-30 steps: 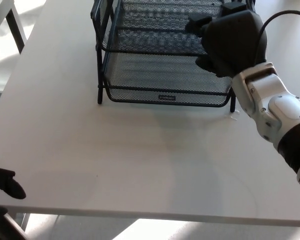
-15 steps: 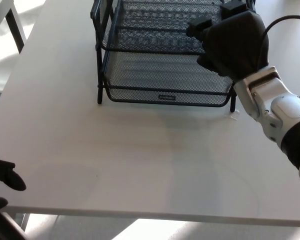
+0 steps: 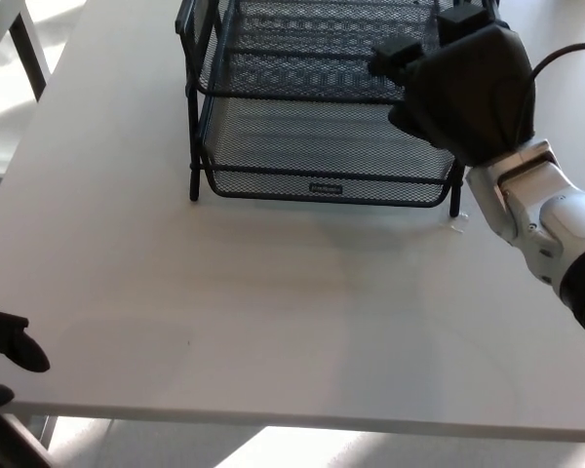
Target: The robot uses its right hand to grab the drawer kept on the middle of the desk and pull it out towards the robot
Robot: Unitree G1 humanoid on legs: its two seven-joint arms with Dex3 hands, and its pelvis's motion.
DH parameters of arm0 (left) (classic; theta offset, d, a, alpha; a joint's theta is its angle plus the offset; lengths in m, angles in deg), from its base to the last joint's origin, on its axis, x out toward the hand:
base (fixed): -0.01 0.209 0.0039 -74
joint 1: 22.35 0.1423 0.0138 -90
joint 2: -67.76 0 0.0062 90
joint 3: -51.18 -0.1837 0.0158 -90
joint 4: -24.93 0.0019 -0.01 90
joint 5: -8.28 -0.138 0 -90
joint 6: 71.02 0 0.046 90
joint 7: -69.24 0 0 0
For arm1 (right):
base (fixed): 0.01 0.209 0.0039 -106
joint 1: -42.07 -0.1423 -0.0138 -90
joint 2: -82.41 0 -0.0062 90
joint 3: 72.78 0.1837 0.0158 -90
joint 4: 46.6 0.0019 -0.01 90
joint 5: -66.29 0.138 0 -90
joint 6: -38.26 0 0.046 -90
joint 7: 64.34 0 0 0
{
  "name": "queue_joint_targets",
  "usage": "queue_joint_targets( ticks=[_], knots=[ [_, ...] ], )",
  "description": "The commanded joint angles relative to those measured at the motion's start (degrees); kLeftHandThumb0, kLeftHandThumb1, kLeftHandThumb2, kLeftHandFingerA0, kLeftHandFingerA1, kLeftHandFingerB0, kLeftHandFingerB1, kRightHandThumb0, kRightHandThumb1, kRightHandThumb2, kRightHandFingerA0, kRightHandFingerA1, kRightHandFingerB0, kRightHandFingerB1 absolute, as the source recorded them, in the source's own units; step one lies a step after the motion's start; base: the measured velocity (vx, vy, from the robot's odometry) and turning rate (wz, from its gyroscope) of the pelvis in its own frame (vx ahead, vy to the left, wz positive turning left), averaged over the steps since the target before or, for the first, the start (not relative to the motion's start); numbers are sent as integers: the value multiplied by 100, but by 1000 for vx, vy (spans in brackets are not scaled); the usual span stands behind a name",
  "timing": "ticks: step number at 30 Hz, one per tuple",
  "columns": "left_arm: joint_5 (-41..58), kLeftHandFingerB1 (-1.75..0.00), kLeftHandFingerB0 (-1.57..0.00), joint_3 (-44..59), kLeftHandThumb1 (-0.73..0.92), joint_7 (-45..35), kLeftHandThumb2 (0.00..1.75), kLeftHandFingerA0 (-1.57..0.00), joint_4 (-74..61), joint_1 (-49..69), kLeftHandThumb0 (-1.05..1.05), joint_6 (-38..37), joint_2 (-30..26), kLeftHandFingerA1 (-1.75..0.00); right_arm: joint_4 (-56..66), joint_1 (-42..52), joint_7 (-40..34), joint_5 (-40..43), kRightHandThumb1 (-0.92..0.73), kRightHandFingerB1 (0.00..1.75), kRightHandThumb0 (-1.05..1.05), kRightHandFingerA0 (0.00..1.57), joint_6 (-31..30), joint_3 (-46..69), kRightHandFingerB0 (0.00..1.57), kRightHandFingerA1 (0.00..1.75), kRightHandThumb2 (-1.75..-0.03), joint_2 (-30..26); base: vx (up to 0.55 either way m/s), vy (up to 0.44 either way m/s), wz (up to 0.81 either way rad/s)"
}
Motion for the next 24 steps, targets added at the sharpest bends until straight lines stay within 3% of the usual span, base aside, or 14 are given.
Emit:
queue_joint_targets(
  ticks=[1, 12, 15, 24],
  knots=[
    [-137, -61, -83, 57, 57, -16, 57, -78, -10, 44, -29, -65, -45, -88, 568, 314, -377, -70, -54, 68, -43, 90, -75, 105, 95, 158, -56, -355, 0, 0, 0],
    [-98, -60, -82, 64, 57, -33, 56, -79, 46, 39, -30, -80, -44, -86, 3071, 1850, 27, -94, -55, 68, -43, 91, -95, 665, 94, 154, -57, -1262, 0, 0, 0],
    [-82, -61, -82, 63, 57, -80, 57, -77, 21, 50, -29, -58, -65, -85, 3494, 2194, 132, -139, -60, 69, -42, 93, -98, 801, 93, 146, -58, -1427, 0, 0, 0],
    [-79, -59, -82, 63, 57, -71, 57, -78, 64, 59, -27, -91, -57, -84, 4118, 2869, 233, -95, -59, 70, -42, 92, 61, 1140, 93, 149, -58, -1457, 0, 0, 0]
  ],
)
